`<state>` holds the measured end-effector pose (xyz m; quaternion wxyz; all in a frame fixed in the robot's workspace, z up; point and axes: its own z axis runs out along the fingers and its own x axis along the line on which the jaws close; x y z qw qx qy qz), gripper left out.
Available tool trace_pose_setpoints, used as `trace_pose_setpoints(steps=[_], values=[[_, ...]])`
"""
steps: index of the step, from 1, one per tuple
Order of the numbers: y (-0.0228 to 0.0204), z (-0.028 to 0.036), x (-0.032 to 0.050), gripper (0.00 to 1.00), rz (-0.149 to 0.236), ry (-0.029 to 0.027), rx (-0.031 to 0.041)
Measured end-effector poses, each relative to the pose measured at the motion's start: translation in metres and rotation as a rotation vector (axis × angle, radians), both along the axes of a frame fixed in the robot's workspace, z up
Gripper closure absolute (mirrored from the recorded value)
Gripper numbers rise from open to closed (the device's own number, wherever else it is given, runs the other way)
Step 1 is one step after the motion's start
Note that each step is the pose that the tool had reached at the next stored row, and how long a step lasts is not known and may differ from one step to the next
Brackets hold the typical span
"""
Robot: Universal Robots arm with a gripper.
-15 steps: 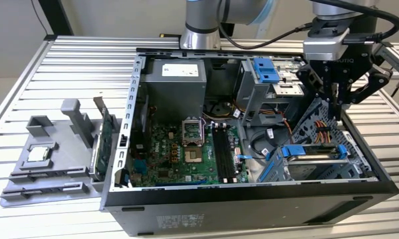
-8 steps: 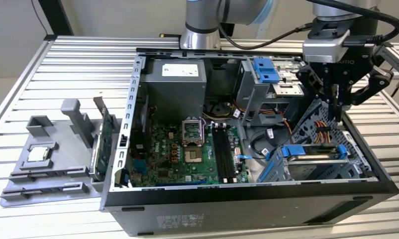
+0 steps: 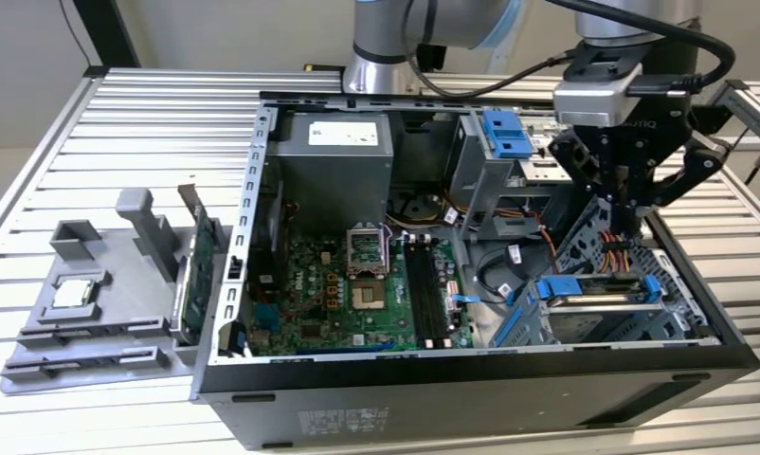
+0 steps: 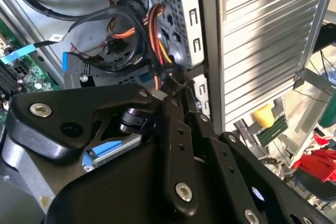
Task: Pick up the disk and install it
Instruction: 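Insert the second disk wire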
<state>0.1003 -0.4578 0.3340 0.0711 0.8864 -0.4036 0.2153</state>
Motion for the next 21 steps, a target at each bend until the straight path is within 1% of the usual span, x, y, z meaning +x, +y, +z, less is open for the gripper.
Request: trace_pose_setpoints(steps=[6, 9, 12, 13, 15, 18, 21], values=[[-0.0001, -0.0083, -0.0140, 1.00, -0.011, -0.0042, -0.0056], [-0.0002, -0.0087, -0.0192, 1.00, -0.019, -0.0042, -0.0062], [-0.0003, -0.0088, -0.0214, 1.00, -0.030, -0.0036, -0.0059], [-0.0003, -0.0087, -0.0216, 1.00, -0.034, -0.0016, -0.0062], [-0.0004, -0.0086, -0.0220, 1.00, -0.042, 0.0046, -0.0065], [-0.0006, -0.0087, -0.0228, 1.00, -0.050, 0.0102, -0.0064], [-0.0009, -0.0086, -0.0230, 1.00, -0.058, 0.0201, -0.0064]])
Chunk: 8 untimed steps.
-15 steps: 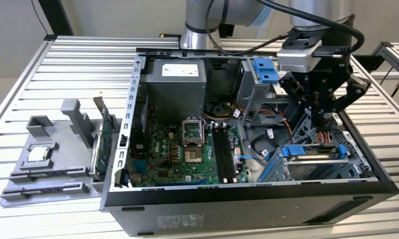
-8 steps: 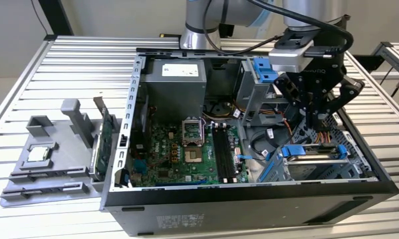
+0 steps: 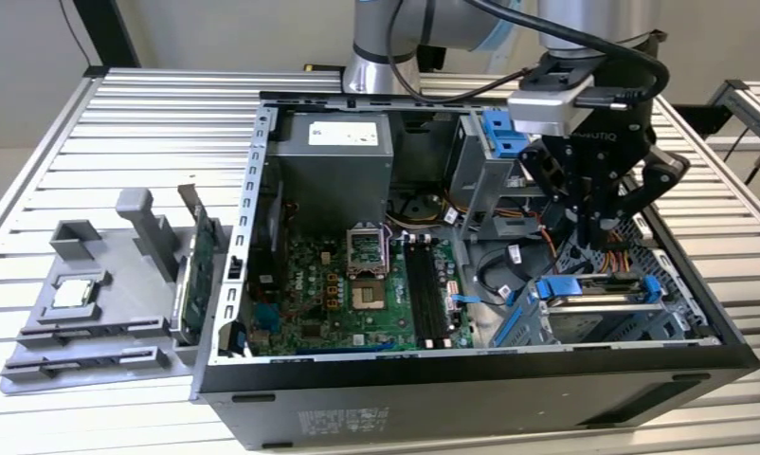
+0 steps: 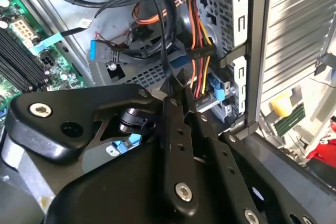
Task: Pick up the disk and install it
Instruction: 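Insert the second disk wire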
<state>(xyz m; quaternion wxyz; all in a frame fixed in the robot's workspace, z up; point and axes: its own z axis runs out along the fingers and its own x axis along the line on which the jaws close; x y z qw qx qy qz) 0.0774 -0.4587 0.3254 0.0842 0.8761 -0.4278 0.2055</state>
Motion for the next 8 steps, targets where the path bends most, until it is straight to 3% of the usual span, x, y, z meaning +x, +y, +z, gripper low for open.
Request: trace_pose_setpoints(steps=[3, 7, 8], values=[[-0.0004, 0.0004, -0.0004, 1.00, -0.009, 0.0059, -0.0002], [-0.0006, 0.0004, -0.0005, 1.00, -0.011, 0.0069, 0.0004], [-0.0006, 0.0005, -0.0006, 1.00, -0.012, 0.0083, 0.0072]])
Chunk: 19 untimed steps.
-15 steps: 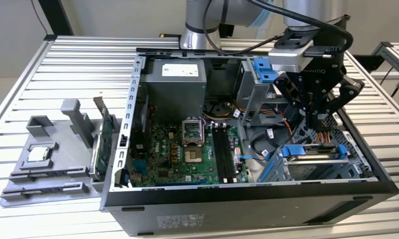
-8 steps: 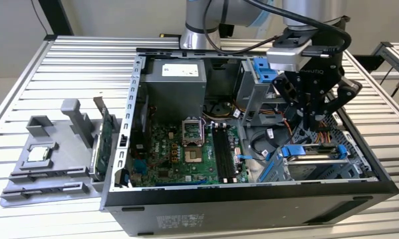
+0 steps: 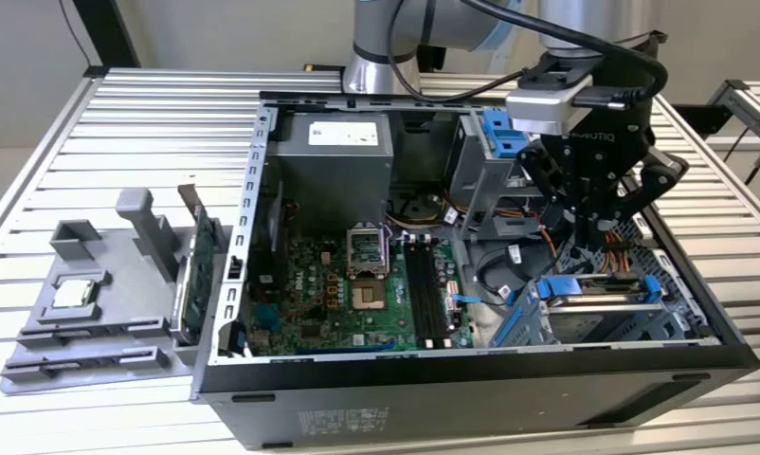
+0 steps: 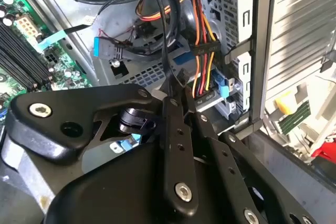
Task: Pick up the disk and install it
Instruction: 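Insert the second disk wire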
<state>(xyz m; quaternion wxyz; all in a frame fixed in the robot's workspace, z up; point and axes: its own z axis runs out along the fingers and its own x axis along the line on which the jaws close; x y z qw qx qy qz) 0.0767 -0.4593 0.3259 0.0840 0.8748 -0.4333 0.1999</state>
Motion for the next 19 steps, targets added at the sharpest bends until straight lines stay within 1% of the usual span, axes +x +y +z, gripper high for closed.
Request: trace_pose_setpoints(steps=[2, 3, 4, 5, 6, 7, 10, 12, 14, 16, 19], values=[[0.0000, -0.0001, -0.0003, 1.00, -0.003, 0.0110, 0.0222], [-0.0001, 0.0000, -0.0009, 1.00, -0.007, 0.0150, 0.0310], [-0.0002, 0.0003, -0.0010, 1.00, -0.010, 0.0175, 0.0405], [-0.0004, 0.0012, -0.0010, 1.00, -0.011, 0.0190, 0.0459], [-0.0008, 0.0027, -0.0010, 1.00, -0.013, 0.0207, 0.0479], [-0.0012, 0.0036, -0.0010, 1.00, -0.014, 0.0225, 0.0481], [-0.0021, 0.0058, -0.0008, 1.00, -0.016, 0.0269, 0.0443], [-0.0035, 0.0078, -0.0003, 1.00, -0.018, 0.0297, 0.0431], [-0.0062, 0.0097, 0.0007, 1.00, -0.021, 0.0337, 0.0426], [-0.0094, 0.0103, 0.0017, 1.00, -0.023, 0.0364, 0.0424], [-0.0153, 0.0109, 0.0020, 1.00, -0.028, 0.0380, 0.0425]])
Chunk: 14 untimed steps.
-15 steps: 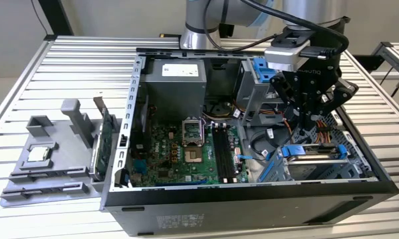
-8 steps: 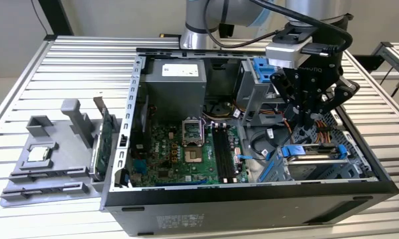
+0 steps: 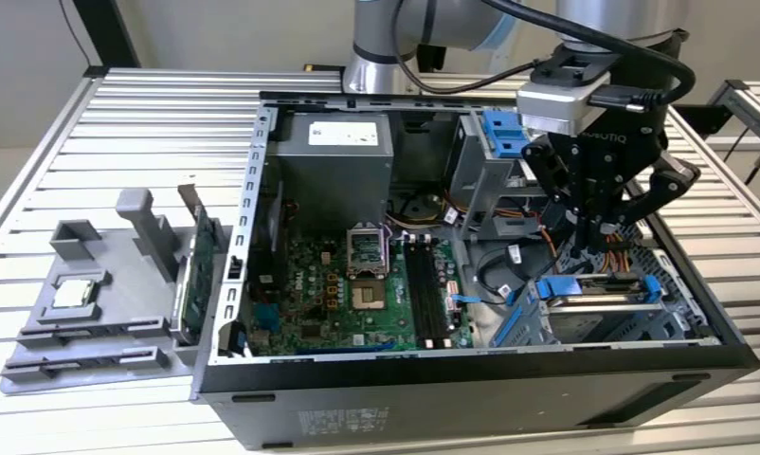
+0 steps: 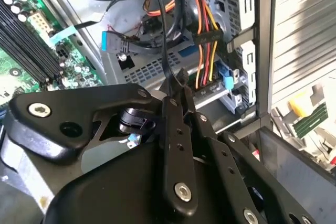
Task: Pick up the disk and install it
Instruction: 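Insert the second disk wire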
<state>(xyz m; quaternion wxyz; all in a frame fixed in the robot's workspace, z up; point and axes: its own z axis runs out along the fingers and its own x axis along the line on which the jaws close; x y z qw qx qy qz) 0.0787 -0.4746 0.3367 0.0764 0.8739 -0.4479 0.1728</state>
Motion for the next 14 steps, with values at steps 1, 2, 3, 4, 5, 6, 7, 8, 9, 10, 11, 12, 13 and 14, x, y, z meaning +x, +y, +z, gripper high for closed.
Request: trace_pose_setpoints(steps=[1, 2, 3, 4, 5, 6, 7, 8, 9, 10, 11, 12, 13, 14], values=[[-0.0022, 0.0003, 0.0002, 1.00, -0.001, 0.0009, -0.0001], [-0.0040, 0.0003, 0.0003, 1.00, -0.001, 0.0015, 0.0000], [-0.0048, 0.0003, 0.0002, 1.00, -0.001, 0.0015, 0.0000], [-0.0054, 0.0004, 0.0002, 1.00, -0.001, 0.0015, -0.0001], [-0.0065, 0.0004, 0.0003, 1.00, -0.001, 0.0019, 0.0001], [-0.0079, 0.0006, 0.0003, 1.00, -0.001, 0.0033, 0.0022], [-0.0091, 0.0010, 0.0003, 1.00, -0.002, 0.0049, 0.0050], [-0.0103, 0.0016, 0.0003, 1.00, -0.002, 0.0057, 0.0071], [-0.0118, 0.0022, 0.0003, 1.00, -0.004, 0.0064, 0.0075], [-0.0131, 0.0027, 0.0003, 1.00, -0.005, 0.0072, 0.0075], [-0.0142, 0.0033, 0.0002, 1.00, -0.007, 0.0076, 0.0075], [-0.0155, 0.0041, 0.0002, 1.00, -0.008, 0.0078, 0.0075], [-0.0168, 0.0048, 0.0003, 1.00, -0.009, 0.0080, 0.0075], [-0.0179, 0.0053, 0.0002, 1.00, -0.011, 0.0080, 0.0075]])
